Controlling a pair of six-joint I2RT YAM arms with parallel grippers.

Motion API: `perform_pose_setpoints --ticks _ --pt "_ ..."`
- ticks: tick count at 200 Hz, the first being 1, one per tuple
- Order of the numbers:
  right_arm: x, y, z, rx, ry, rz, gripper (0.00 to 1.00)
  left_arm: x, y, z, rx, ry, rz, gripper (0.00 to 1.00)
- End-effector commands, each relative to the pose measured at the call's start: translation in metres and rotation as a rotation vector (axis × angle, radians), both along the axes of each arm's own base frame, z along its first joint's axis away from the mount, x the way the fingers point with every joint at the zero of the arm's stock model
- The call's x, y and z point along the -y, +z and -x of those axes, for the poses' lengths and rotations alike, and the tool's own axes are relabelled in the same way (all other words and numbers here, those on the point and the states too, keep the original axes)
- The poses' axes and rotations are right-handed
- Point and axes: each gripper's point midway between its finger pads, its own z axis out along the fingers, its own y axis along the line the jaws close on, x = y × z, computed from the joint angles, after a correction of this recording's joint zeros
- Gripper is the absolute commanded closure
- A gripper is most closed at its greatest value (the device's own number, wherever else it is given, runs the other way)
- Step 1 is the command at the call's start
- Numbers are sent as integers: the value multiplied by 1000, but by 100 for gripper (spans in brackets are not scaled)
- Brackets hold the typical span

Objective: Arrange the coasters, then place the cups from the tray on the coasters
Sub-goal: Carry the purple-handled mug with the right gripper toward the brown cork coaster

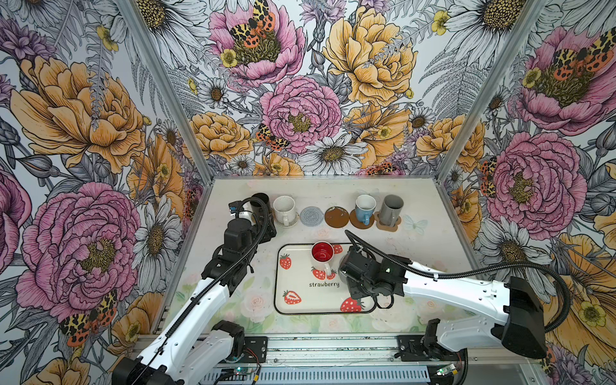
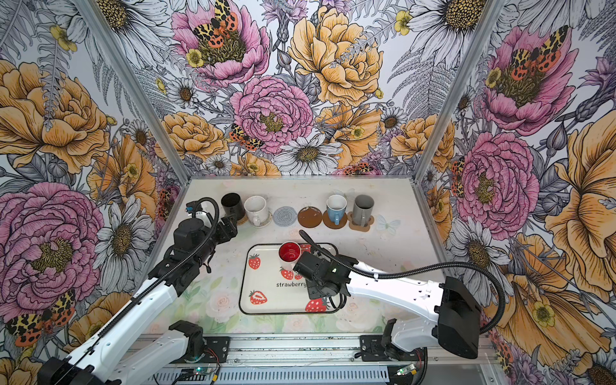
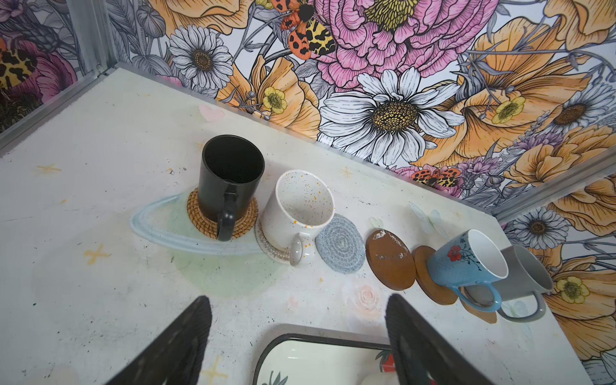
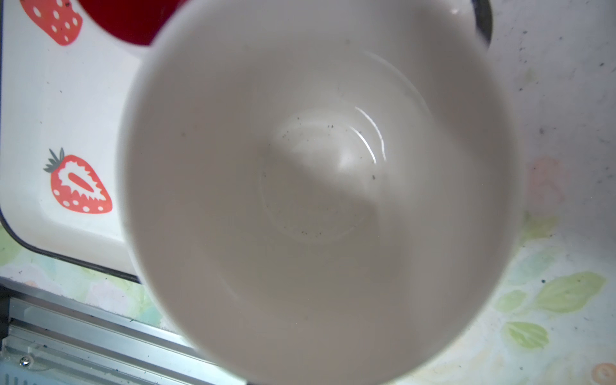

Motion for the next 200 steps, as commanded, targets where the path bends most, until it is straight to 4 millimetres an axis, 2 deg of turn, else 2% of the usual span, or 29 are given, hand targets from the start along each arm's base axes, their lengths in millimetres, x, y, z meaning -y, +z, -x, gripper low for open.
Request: perform_pose_setpoints --ticks 1,75,127,145,146,152,200 --pt "-8 29 -25 109 3 -52 100 1 14 -6 41 -9 12 17" --pt "-4 45 -65 146 5 -40 100 3 8 -16 22 -15 7 17" --pt "-3 57 -101 178 0 -25 100 3 8 -23 50 -8 7 17" --pt "-10 60 -111 191 24 -18 100 2 8 -25 57 -4 6 17" --pt "-5 60 -117 192 6 -15 100 1 8 -25 57 -3 6 17" --pt "-4 60 -122 195 0 -13 100 1 7 -26 57 -2 7 17" --pt "-18 63 -159 218 22 -22 100 2 1 -32 46 -7 9 17"
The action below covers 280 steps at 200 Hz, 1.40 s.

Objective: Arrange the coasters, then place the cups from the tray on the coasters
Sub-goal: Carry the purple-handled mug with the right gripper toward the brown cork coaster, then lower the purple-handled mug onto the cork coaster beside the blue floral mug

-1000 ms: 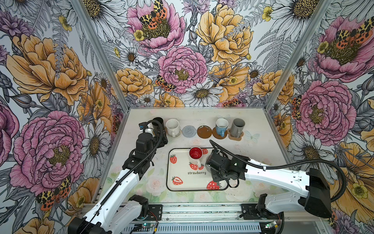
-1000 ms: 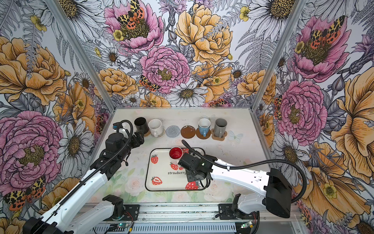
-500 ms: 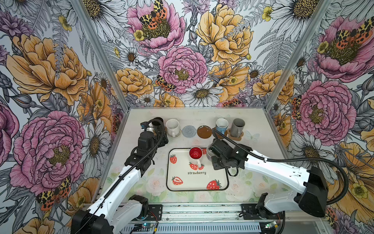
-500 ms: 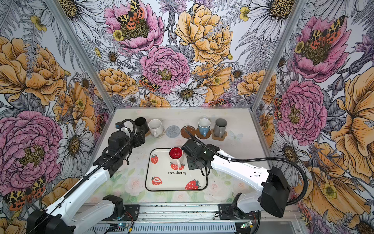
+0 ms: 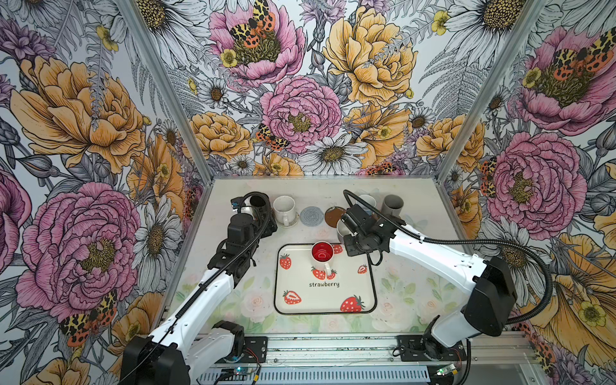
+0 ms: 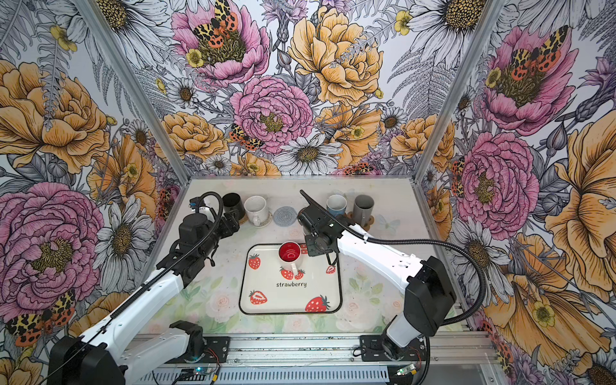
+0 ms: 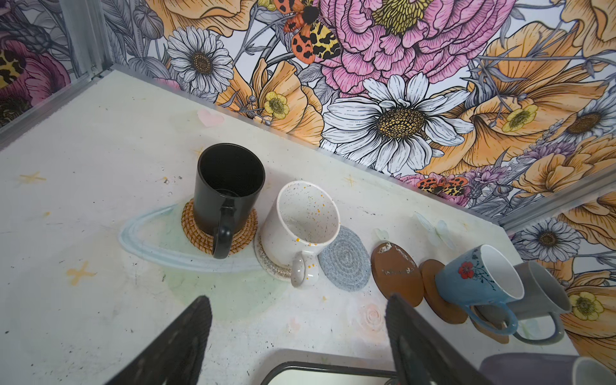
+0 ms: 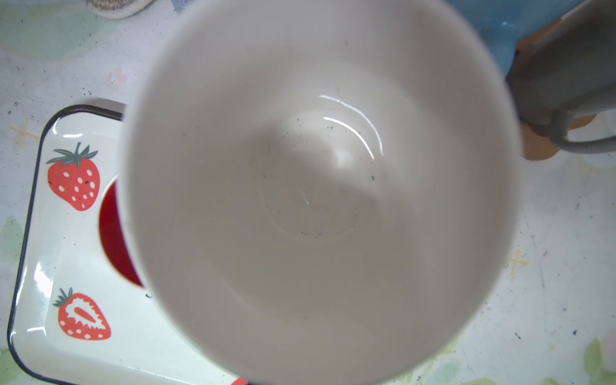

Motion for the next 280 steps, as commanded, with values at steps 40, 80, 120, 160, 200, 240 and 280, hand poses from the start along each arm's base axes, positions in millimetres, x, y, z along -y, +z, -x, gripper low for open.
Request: perform_pose_setpoints --ticks 40,80,120,160,200,240,280 --pt "-30 24 -55 105 50 -75 100 2 6 -11 30 -18 4 17" --pt "-33 12 -76 83 48 -82 100 4 3 -16 23 -29 7 17" --pt "-29 9 -100 91 28 -90 100 4 -3 -21 9 -27 5 17" --pt "-26 7 -117 97 15 -97 100 4 -3 -21 7 -27 4 17" --pt "-23 6 -127 105 3 -98 100 3 -6 -22 2 -21 3 17" --pt "-24 6 -137 104 11 -112 100 3 -4 -21 4 -20 5 18" --pt "-27 4 -146 102 14 -120 100 0 -2 -17 8 -11 -1 18"
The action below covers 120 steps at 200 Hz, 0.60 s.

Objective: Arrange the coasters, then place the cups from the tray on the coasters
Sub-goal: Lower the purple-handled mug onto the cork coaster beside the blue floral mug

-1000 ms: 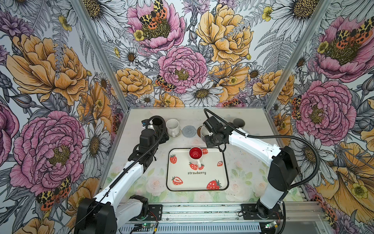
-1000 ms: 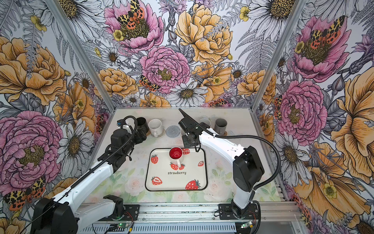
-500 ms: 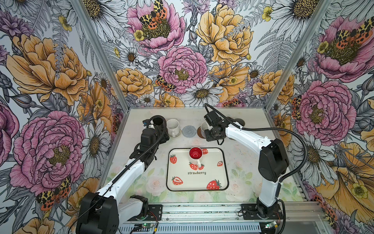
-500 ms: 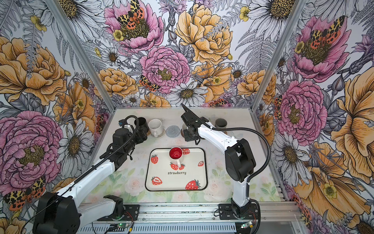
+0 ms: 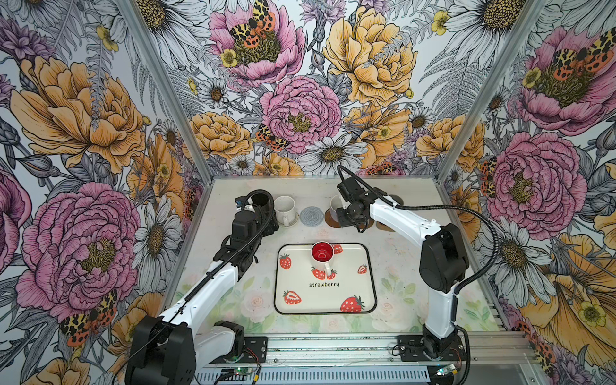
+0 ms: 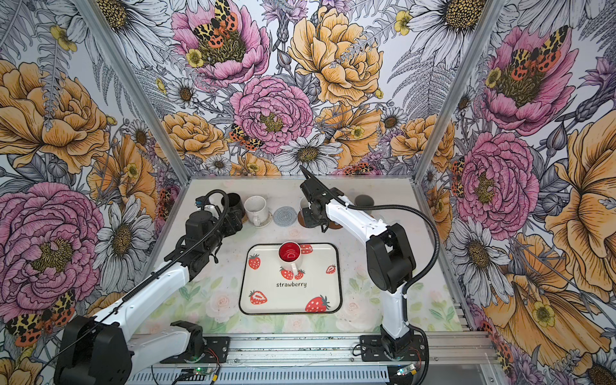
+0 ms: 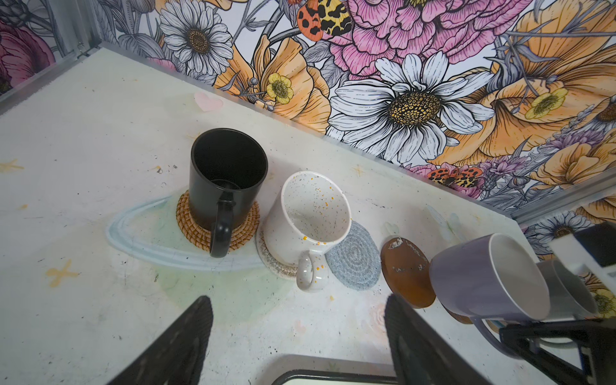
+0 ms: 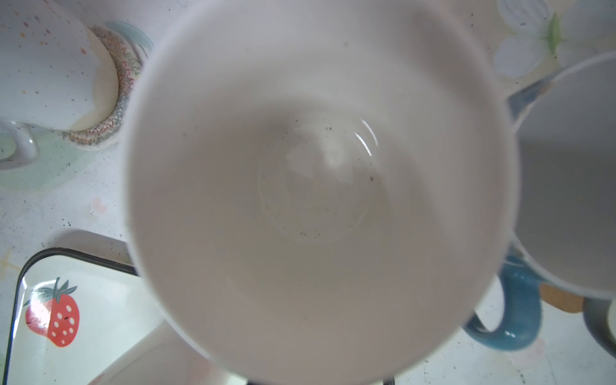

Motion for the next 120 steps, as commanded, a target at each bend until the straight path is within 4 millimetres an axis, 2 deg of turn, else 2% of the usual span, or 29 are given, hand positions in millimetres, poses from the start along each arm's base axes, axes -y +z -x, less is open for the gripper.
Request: perform_pose_setpoints --ticks 1,61,120 --pt "-12 28 -26 106 13 -61 100 -3 20 -2 52 -2 0 18" --pt "-13 16 -33 75 13 -74 100 -4 21 0 51 1 -8 18" --pt "-12 12 -38 65 15 -77 100 -5 20 0 46 2 -13 18"
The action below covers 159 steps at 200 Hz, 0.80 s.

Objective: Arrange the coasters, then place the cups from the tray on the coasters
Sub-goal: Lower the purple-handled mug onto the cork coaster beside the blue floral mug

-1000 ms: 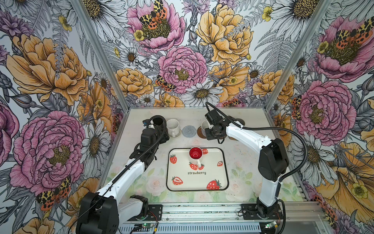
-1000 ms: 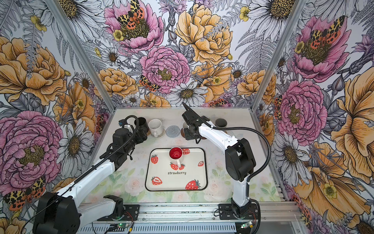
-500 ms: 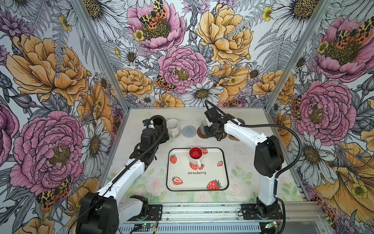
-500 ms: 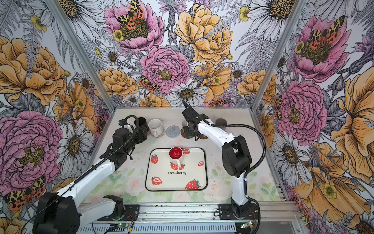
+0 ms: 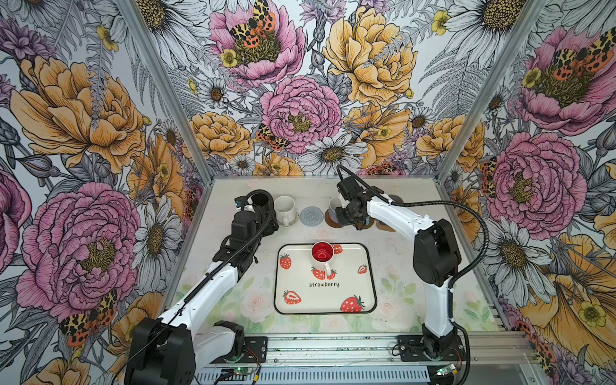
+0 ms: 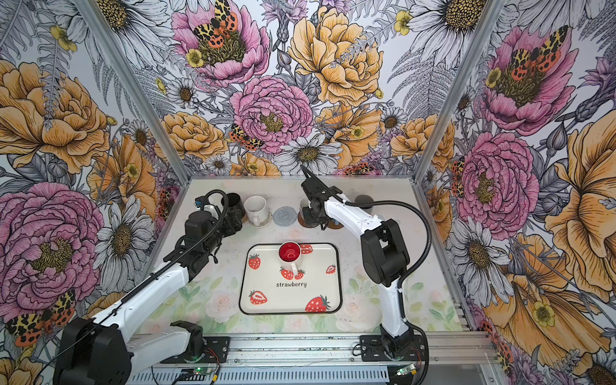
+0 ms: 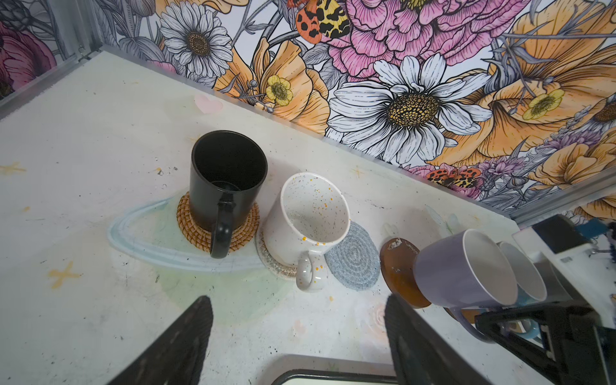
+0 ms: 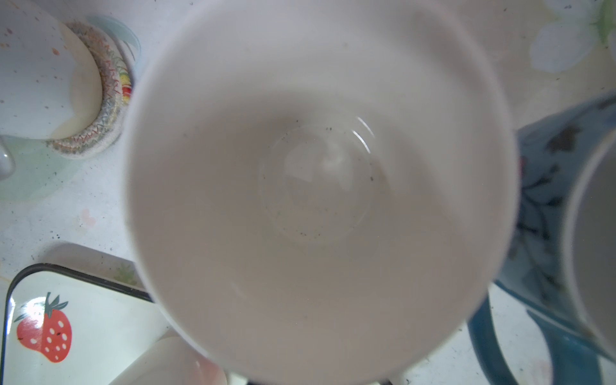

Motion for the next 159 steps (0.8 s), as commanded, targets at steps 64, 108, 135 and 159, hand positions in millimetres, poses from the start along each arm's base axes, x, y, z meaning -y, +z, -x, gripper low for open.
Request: perform_pose_setpoints --ticks 64,108,135,159 --pt "-14 21 -30 85 16 -68 100 -4 17 -2 39 4 -13 18" --pt "-14 18 -33 77 13 -71 100 -4 17 -2 41 3 -12 18" --pt "-14 15 -34 71 12 -69 100 -4 15 -3 36 3 -18 18" --pt "-16 13 -35 64 14 -73 100 -4 15 -3 32 3 -18 18"
